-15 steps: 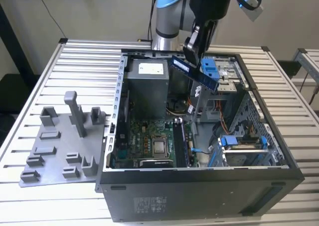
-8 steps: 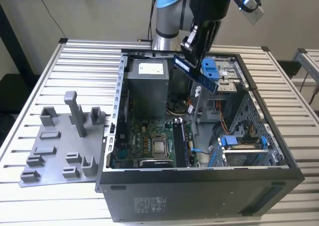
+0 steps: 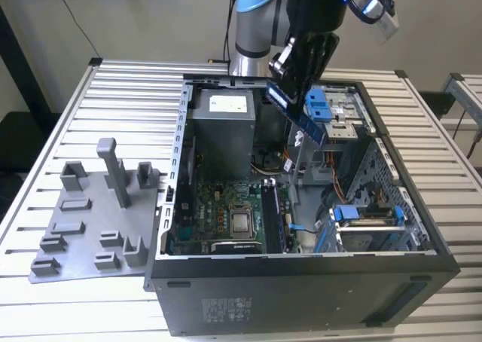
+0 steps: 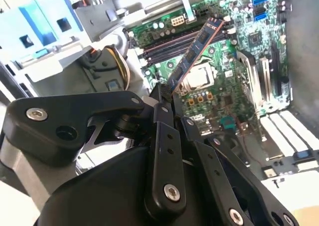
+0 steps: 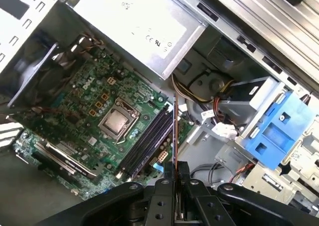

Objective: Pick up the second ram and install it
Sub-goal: 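Insert the second ram into the second slot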

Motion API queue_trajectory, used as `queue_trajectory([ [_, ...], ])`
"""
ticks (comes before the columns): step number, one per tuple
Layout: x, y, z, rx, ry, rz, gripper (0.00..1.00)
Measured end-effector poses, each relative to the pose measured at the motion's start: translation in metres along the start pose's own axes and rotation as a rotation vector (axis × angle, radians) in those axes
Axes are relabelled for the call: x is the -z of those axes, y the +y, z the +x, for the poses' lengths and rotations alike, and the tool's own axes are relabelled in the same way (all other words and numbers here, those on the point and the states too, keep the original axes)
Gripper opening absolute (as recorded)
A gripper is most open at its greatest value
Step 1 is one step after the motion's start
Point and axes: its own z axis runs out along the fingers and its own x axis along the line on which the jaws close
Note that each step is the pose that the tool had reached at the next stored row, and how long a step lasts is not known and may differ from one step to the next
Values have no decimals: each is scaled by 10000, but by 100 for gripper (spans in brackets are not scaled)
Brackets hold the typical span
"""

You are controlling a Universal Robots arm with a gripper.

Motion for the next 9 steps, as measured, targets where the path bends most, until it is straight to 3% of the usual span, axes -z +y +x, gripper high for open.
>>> queue_trajectory([
  [9,-16,-1,1,-1625,-51,83,14],
])
